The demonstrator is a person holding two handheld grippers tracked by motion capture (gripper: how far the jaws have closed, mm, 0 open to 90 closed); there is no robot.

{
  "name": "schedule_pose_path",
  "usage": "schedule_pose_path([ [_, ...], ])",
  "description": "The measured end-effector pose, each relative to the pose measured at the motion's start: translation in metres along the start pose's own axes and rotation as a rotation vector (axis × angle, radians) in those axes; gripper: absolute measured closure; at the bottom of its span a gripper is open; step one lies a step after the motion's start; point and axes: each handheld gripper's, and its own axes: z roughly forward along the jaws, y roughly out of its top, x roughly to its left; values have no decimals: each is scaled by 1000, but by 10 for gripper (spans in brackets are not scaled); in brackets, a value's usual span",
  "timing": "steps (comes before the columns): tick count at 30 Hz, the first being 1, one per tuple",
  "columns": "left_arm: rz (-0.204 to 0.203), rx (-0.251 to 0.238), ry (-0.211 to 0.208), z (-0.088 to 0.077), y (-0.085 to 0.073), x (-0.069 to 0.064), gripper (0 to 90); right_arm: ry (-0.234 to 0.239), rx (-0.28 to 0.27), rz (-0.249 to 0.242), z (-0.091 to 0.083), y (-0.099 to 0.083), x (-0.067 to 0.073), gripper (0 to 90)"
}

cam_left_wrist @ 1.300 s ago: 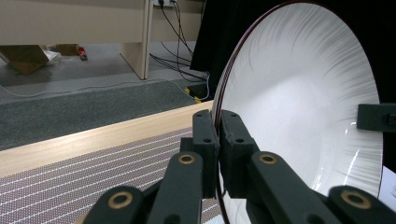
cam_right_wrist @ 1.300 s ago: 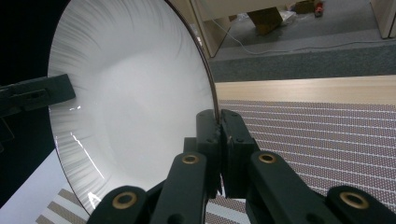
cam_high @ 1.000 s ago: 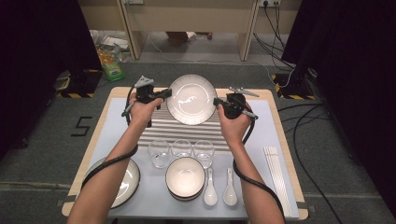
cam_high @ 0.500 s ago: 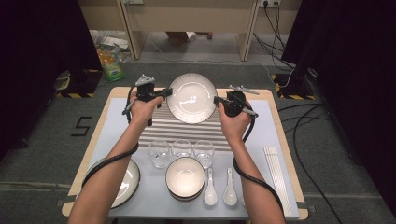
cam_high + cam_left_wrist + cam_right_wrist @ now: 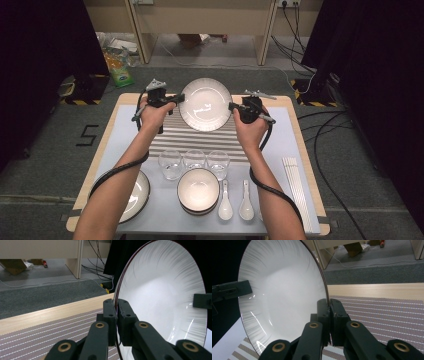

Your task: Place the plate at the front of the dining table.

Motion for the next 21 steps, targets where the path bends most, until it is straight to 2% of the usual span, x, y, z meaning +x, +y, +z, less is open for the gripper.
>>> schedule_pose_path([
  [21, -10, 18, 3, 9, 1, 4, 854, -3, 15, 5, 8, 3, -6, 873],
])
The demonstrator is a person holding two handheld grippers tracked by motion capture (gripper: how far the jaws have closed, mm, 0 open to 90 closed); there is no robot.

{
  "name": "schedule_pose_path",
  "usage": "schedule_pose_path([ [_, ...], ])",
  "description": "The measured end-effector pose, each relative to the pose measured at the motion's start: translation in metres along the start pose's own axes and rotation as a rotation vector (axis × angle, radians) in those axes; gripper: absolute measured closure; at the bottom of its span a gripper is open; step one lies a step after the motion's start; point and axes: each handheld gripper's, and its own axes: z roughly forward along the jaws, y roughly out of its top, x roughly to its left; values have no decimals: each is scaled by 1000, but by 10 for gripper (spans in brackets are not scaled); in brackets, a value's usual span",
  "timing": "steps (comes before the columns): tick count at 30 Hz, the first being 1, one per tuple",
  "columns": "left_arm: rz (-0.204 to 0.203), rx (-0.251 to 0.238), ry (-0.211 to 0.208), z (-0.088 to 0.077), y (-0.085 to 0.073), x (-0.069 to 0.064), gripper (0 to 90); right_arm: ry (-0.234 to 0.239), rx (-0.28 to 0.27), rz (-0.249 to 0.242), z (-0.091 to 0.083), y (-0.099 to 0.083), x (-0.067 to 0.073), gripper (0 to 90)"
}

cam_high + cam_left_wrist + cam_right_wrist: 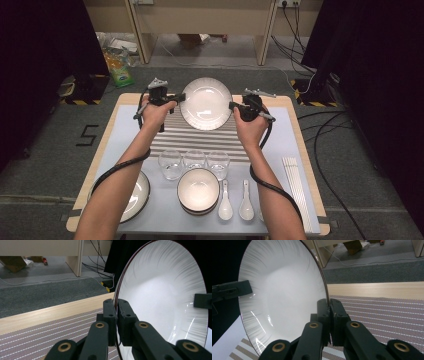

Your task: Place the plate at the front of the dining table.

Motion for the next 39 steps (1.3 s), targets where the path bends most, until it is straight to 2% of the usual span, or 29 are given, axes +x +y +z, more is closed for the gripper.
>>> schedule_pose_path([
  [3, -2, 5, 0, 1, -1, 1, 854, 2, 2, 12, 1, 0, 0, 873],
  [9, -5, 12, 2, 4, -2, 3, 854, -3, 8, -1, 4, -1, -2, 873],
  [39, -21, 32, 7, 17, -3, 8, 854, -16, 25, 11, 16, 2, -9, 873],
])
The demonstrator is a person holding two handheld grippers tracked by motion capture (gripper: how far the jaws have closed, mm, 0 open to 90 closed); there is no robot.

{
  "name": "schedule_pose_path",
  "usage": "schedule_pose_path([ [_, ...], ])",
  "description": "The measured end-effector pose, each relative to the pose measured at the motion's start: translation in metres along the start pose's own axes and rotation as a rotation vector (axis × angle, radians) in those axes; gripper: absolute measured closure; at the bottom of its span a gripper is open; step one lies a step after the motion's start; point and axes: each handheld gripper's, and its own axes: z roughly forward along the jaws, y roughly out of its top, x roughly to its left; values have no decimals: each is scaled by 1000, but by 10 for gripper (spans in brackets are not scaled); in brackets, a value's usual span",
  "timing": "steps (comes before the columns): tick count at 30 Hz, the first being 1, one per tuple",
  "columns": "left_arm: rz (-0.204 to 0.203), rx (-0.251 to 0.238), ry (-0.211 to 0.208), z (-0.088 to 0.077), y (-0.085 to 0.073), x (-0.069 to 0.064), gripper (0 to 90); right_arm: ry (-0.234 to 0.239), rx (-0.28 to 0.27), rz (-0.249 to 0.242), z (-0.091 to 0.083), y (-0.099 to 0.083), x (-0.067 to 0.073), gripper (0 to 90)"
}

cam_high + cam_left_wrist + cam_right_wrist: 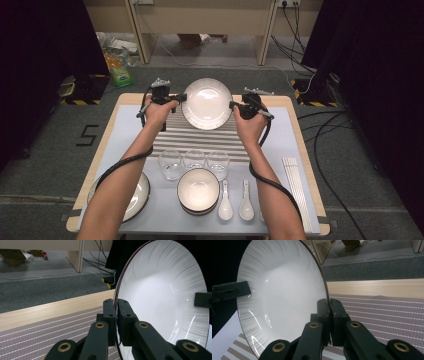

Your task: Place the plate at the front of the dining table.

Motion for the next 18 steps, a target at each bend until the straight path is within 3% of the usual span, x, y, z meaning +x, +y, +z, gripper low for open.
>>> schedule_pose_path([
  [18, -4, 22, 5, 10, -2, 6, 853, -2, 19, 15, 10, 0, -5, 873],
])
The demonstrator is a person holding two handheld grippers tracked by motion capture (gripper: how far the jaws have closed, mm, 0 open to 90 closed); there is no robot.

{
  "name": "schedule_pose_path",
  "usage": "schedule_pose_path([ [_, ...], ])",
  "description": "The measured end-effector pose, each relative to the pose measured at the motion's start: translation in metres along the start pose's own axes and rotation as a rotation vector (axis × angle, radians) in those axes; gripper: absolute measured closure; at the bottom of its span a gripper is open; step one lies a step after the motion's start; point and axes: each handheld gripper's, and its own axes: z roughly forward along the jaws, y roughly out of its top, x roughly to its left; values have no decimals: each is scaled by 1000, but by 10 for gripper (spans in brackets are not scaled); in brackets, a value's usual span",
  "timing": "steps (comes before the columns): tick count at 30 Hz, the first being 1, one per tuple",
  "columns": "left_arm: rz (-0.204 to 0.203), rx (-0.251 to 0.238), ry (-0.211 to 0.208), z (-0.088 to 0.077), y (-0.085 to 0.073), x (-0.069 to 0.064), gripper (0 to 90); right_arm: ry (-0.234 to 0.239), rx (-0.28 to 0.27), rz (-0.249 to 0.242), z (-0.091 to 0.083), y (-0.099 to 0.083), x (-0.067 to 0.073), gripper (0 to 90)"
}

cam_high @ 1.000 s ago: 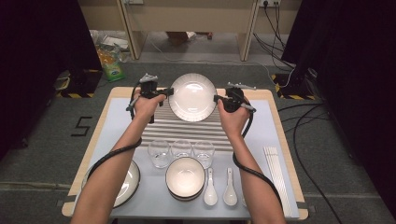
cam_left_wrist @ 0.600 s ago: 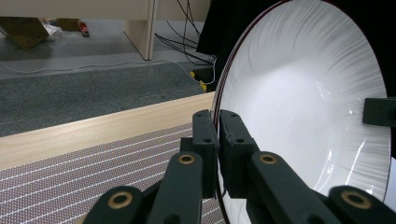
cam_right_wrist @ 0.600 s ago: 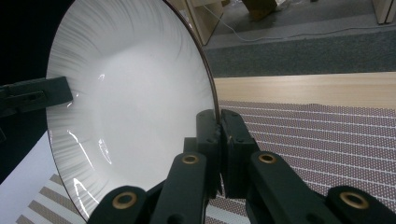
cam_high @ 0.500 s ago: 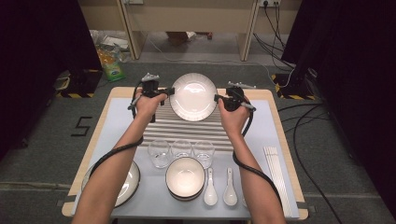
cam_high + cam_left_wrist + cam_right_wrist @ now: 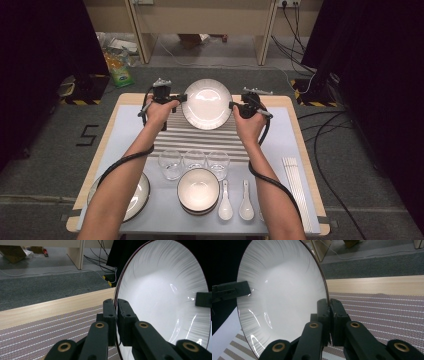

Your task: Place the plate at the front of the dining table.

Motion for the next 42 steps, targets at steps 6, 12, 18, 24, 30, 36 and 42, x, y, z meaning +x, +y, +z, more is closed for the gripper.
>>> schedule_pose_path([
  [6, -7, 5, 2, 5, -3, 2, 853, -6, 12, 1, 3, -1, -3, 873],
  [12, -10, 11, 6, 7, -3, 4, 854, -7, 20, 4, 7, -2, -5, 873],
  [18, -17, 16, 7, 9, -5, 5, 854, -3, 20, 2, 11, -2, -7, 873],
  [24, -20, 19, 8, 11, -5, 7, 854, -4, 25, 5, 13, -3, -8, 873],
  [30, -17, 24, 10, 13, -7, 8, 854, -8, 32, 8, 15, -4, -8, 873],
  [36, -18, 31, 13, 14, -9, 9, 854, -6, 39, 13, 18, -5, -9, 873],
  [42, -15, 37, 17, 16, -10, 9, 854, -7, 43, 14, 20, -6, -11, 873],
])
